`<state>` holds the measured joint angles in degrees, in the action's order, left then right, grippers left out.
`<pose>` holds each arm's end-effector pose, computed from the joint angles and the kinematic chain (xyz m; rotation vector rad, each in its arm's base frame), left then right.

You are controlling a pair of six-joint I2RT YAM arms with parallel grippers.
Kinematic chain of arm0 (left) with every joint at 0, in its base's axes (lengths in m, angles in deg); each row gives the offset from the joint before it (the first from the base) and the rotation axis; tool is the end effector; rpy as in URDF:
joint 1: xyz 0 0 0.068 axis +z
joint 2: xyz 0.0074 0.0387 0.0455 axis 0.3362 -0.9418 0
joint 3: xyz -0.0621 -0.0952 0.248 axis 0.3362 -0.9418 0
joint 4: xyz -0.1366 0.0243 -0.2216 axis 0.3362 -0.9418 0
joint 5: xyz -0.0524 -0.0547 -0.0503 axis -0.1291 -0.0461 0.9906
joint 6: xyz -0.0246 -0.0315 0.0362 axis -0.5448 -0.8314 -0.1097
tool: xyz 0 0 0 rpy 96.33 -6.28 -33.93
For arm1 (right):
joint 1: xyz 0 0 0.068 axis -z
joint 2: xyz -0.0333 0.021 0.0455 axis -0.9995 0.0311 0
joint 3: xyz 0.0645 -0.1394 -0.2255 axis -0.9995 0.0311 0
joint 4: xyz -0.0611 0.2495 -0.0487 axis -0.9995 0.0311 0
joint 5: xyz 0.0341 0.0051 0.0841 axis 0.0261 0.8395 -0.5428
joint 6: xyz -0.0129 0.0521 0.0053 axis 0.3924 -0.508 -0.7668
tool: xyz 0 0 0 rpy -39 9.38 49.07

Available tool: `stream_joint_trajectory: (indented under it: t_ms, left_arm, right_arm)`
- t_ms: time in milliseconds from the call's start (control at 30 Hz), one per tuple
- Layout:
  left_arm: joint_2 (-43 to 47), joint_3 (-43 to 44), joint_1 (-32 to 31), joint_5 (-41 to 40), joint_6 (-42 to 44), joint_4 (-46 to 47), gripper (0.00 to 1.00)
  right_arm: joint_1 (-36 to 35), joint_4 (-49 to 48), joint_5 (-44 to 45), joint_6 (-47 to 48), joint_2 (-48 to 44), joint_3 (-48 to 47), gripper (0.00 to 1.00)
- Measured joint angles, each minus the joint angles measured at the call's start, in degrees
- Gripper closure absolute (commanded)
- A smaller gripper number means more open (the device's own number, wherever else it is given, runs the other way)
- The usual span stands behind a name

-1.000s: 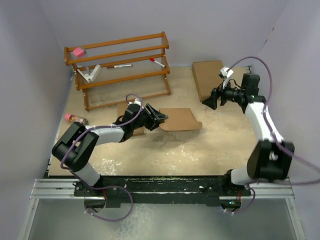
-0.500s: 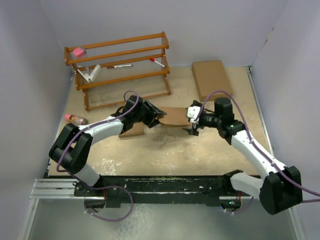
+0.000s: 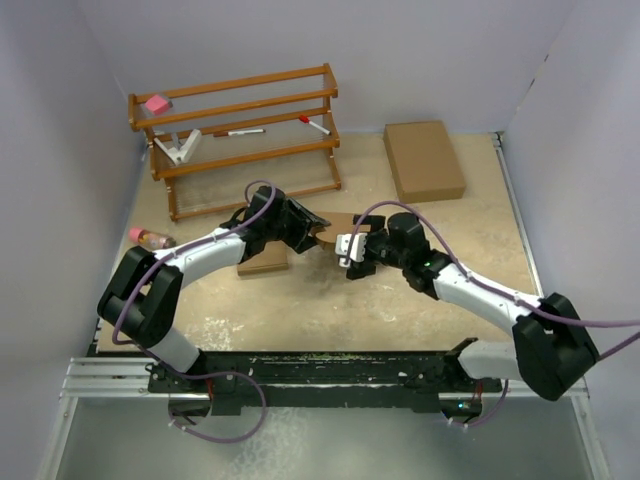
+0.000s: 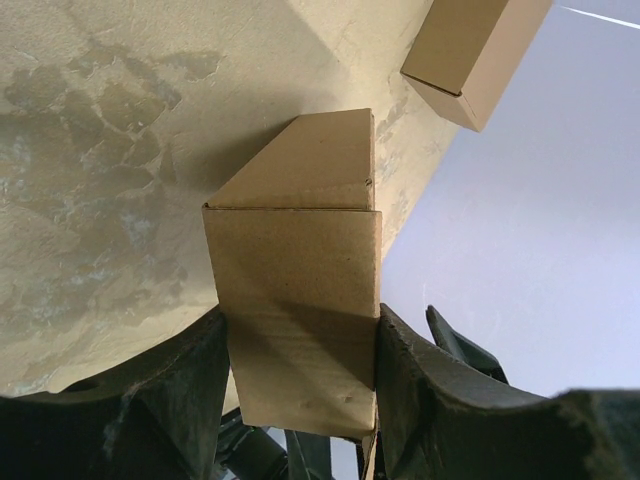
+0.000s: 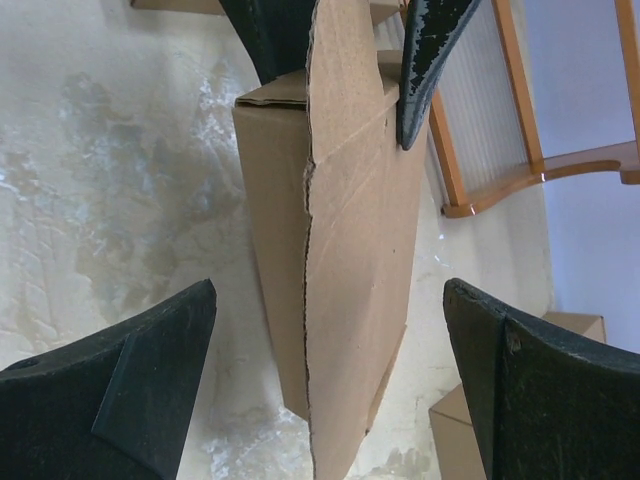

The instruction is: Fold the paper box

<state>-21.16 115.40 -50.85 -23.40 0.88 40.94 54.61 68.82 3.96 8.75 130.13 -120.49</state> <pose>0.2881 -0.1842 0.2084 -1.0813 2.3401 -1.2601 0.2197 0.1607 0.2353 -1.4633 1.2454 0.1286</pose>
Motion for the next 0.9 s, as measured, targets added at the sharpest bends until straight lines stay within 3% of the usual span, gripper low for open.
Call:
stream_joint_trajectory:
  t_ms: [400,733,900]
  left_arm:
    - [0.0,0.0,0.1,0.6,-0.4,0.0,0.62]
    - [0.0,0.0,0.5,0.9,-0.5,-0.2,0.58]
    - [0.0,0.0,0.8,1.3,-2.1,-0.1,0.48]
  right_arm:
    - [-3.4,-8.9,7.5,2.0,9.0,0.1,0.17]
    - [-4.0,-12.0,8.7,3.5,12.3,-0.4,0.52]
    - [-4.0,-12.0,8.6,3.5,12.0,-0.4,0.61]
